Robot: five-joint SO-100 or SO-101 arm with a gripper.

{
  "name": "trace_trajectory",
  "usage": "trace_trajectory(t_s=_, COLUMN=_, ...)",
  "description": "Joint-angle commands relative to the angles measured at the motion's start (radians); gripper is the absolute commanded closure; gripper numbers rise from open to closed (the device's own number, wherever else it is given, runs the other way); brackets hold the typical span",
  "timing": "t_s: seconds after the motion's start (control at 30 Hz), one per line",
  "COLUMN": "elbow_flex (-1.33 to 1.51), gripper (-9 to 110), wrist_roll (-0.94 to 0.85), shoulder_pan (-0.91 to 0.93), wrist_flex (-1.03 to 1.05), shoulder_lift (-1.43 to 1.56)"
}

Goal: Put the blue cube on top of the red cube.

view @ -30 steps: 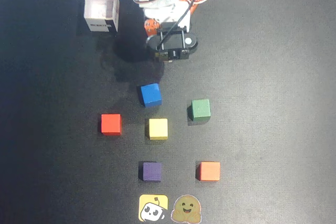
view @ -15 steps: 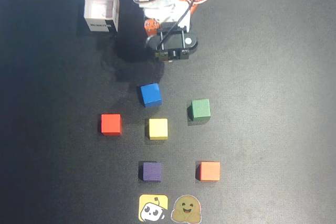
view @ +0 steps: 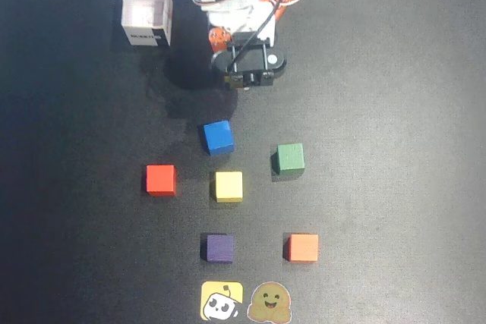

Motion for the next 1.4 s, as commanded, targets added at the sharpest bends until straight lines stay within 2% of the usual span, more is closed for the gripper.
trace_trajectory(t_s=0.0, elbow_flex=-0.006, gripper=101, wrist_roll=0.008, shoulder_pan=-0.002, wrist_flex=0.002, shoulder_lift=0.011)
trace_trajectory(t_s=1.27, elbow_flex=-0.006, gripper=101, wrist_roll=0.000, shoulder_pan=0.008, wrist_flex=0.002, shoulder_lift=0.011)
trace_trajectory(t_s=1.37, elbow_flex=-0.006, gripper=95, wrist_roll=0.058, shoulder_pan=0.008, wrist_flex=0.002, shoulder_lift=0.011)
